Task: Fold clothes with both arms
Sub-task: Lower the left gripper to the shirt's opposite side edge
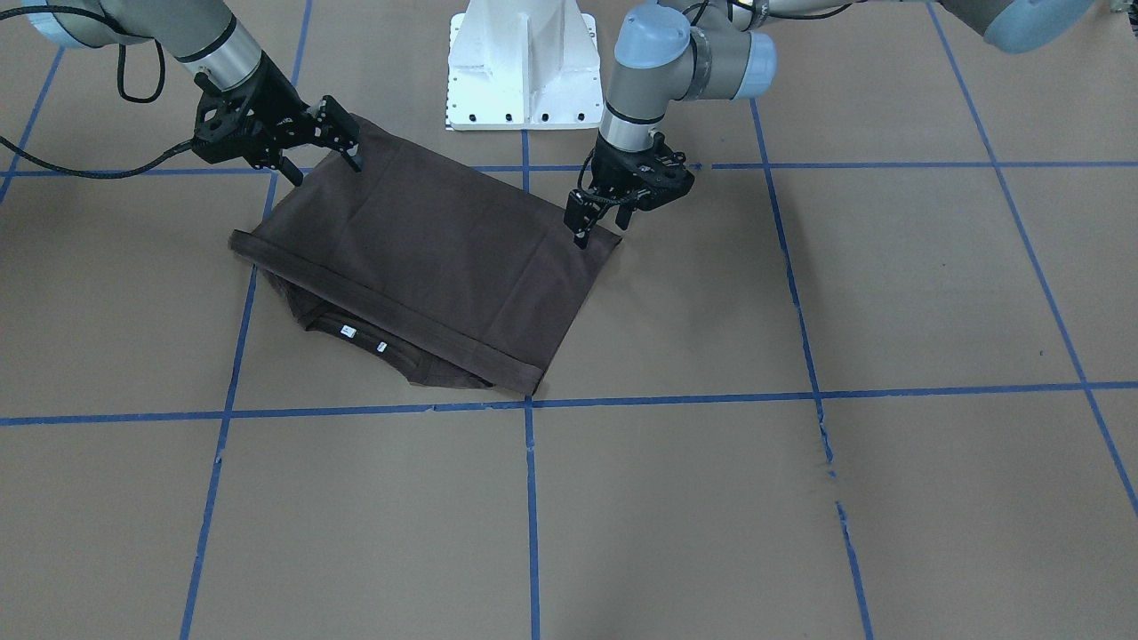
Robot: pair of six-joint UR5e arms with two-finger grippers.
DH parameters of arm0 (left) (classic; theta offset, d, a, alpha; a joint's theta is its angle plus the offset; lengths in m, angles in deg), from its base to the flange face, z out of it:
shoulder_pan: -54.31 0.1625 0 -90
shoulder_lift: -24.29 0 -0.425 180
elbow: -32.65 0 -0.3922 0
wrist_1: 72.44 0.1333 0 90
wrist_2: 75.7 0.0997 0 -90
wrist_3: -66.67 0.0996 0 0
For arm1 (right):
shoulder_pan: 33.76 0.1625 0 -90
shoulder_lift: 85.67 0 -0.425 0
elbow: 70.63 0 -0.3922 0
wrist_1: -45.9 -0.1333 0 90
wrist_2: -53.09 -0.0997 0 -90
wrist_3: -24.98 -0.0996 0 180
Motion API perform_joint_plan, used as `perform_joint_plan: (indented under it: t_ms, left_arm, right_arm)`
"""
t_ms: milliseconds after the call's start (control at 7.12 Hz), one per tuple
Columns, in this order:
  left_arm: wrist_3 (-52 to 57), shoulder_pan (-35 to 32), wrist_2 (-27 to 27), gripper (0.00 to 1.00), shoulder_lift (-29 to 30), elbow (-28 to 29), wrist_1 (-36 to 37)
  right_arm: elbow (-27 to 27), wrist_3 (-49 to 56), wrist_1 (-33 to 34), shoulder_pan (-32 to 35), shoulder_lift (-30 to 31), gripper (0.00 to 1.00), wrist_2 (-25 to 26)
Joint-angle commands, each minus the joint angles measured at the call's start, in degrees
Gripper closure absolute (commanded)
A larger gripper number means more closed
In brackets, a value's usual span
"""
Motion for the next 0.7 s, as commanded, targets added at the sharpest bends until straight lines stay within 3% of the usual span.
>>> perform_joint_plan:
  t_ms: [0, 140, 281, 421, 562]
  left_arm:
    - [-0.02, 0.06, 0.41, 0.30, 0.60, 1.05, 0.16]
    - [-0.02, 0.06, 0.49, 0.53, 0.69, 0.88, 0.16]
    - [-0.02, 0.06, 0.50, 0.85, 0.69, 0.62, 0.16]
    - [-0.02, -0.03, 0.50, 1.00, 0.69, 0.27, 0.16]
    - [-0.02, -0.03, 0.50, 1.00, 0.60, 0.35, 0.16]
  right_arm:
    - [0.13, 0.00, -0.04, 0.40, 0.00, 0.00, -0.03]
    - [0.13, 0.00, -0.04, 0.40, 0.00, 0.00, -0.03]
    - [0.13, 0.00, 0.05, 0.49, 0.08, 0.00, -0.03]
    - [0.13, 0.00, -0.04, 0.49, 0.08, 0.00, -0.03]
    - [0.22, 0.00, 0.05, 0.49, 0.08, 0.00, -0.03]
